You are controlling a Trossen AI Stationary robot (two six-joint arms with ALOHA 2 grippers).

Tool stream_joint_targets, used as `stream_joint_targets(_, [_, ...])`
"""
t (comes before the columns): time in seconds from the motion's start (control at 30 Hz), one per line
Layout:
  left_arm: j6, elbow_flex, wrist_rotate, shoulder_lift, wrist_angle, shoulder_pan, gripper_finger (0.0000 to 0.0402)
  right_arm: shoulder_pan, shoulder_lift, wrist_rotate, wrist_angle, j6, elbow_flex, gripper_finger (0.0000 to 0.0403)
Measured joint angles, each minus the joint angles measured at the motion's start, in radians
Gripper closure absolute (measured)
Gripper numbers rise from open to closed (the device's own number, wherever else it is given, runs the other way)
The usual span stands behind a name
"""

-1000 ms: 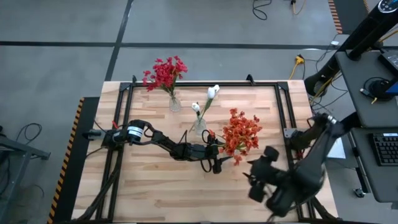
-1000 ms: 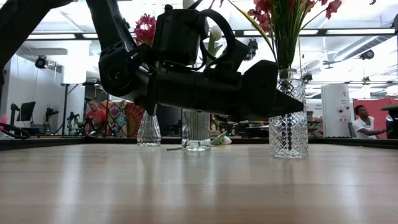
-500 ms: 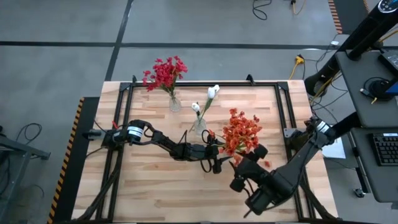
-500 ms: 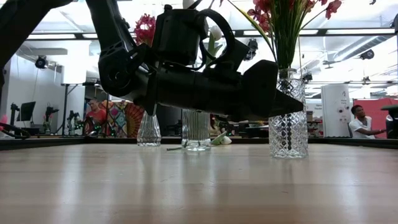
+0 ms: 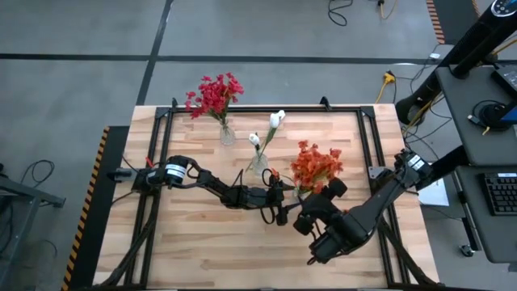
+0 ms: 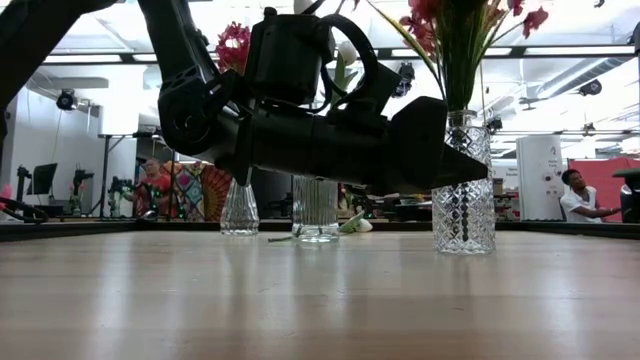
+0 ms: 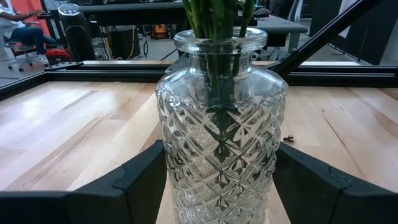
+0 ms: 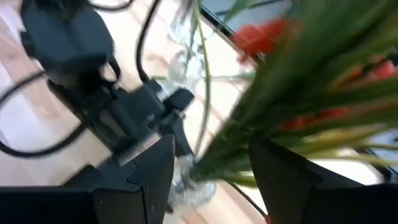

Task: Sort flowers into vase by color
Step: Put the orange sprig flower into the bottom right transparent glass vase

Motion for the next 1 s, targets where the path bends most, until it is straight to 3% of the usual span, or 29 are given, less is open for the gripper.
stream_joint_targets(0.23, [0.0,0.0,-0.023,0.0,-0.001,0.0,0.0155,0.008,-0.019,-0.078,-0.045,0.027,0.004,0.0204])
stream_joint_targets(0.4, [0.0,0.0,-0.024,0.0,-0.001,0.001,0.0155,0.007,-0.032,-0.051,-0.045,0.019,0.004,0.0204])
stream_joint_targets(0.57, [0.0,0.0,-0.024,0.0,0.0,0.001,0.0155,-0.002,-0.027,0.053,-0.045,0.044,0.004,0.0204])
stream_joint_targets(0.83, [0.0,0.0,-0.024,0.0,-0.001,0.001,0.0155,-0.047,-0.025,0.06,-0.025,0.079,-0.056,0.0209])
stream_joint_targets(1.0, [0.0,0.001,-0.025,0.0,-0.005,0.001,0.0155,-0.047,-0.025,0.06,-0.012,0.078,-0.064,0.0234])
